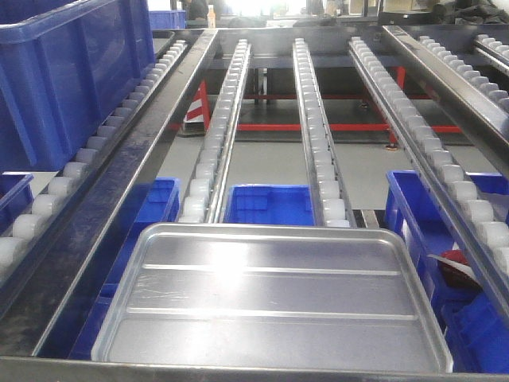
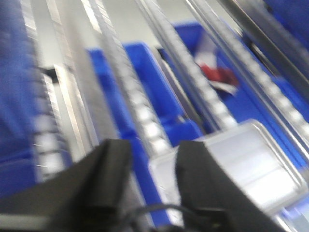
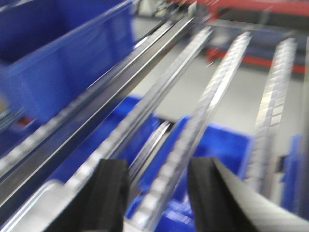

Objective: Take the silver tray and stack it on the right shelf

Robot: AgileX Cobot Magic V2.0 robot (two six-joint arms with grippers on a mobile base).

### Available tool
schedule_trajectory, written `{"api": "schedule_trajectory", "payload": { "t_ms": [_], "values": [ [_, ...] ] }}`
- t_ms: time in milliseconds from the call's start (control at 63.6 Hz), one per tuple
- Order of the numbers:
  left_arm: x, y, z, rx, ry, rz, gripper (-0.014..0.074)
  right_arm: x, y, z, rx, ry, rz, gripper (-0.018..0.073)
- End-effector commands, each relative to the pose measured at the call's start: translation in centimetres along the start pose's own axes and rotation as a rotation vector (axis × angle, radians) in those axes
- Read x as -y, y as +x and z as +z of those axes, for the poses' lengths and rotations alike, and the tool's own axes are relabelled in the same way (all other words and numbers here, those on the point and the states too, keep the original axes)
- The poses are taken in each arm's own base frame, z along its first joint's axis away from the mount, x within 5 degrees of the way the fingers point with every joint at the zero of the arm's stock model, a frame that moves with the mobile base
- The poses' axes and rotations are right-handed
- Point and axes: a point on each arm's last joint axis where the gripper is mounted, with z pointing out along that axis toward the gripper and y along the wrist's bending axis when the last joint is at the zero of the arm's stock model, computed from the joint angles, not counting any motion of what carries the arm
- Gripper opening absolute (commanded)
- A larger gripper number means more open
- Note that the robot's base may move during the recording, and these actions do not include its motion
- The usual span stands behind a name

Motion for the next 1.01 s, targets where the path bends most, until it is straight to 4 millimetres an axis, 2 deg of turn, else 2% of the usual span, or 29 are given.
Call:
{"api": "schedule_trajectory", "payload": {
  "t_ms": [0,126,251,361,503,629,802,990],
  "values": [
    [1.0,-1.6,0.6,0.071,0.066,-0.024,0.0295,-0.9,-1.2,1.1,0.031,-0.065,0.012,0.0477],
    [3.0,-1.4,2.5,0.0,0.202,-0.109,0.0298,-2.3,0.1,3.2,-0.103,-0.15,0.062,0.0489],
    [4.4,-0.9,4.4,-0.065,0.266,-0.119,0.0293,-2.6,0.8,4.5,-0.158,-0.158,0.081,0.0489],
    [5.1,-0.1,5.8,-0.156,0.305,-0.192,0.0293,-3.0,1.4,5.4,-0.222,-0.174,0.161,0.0489],
    [5.3,0.6,6.9,-0.244,0.312,-0.262,0.029,-3.4,2.7,6.1,-0.391,-0.192,0.202,0.0489],
    [5.3,1.1,7.5,-0.358,0.287,-0.265,0.0285,-2.9,3.4,6.6,-0.509,-0.163,0.215,0.0489],
    [4.7,0.8,8.7,-0.508,0.122,-0.219,0.0285,-0.7,4.3,7.3,-0.604,-0.032,0.296,0.0489],
    [6.2,0.3,11.0,-0.648,-0.064,-0.172,0.0285,0.4,5.4,8.7,-0.669,0.026,0.327,0.0489]
  ]
}}
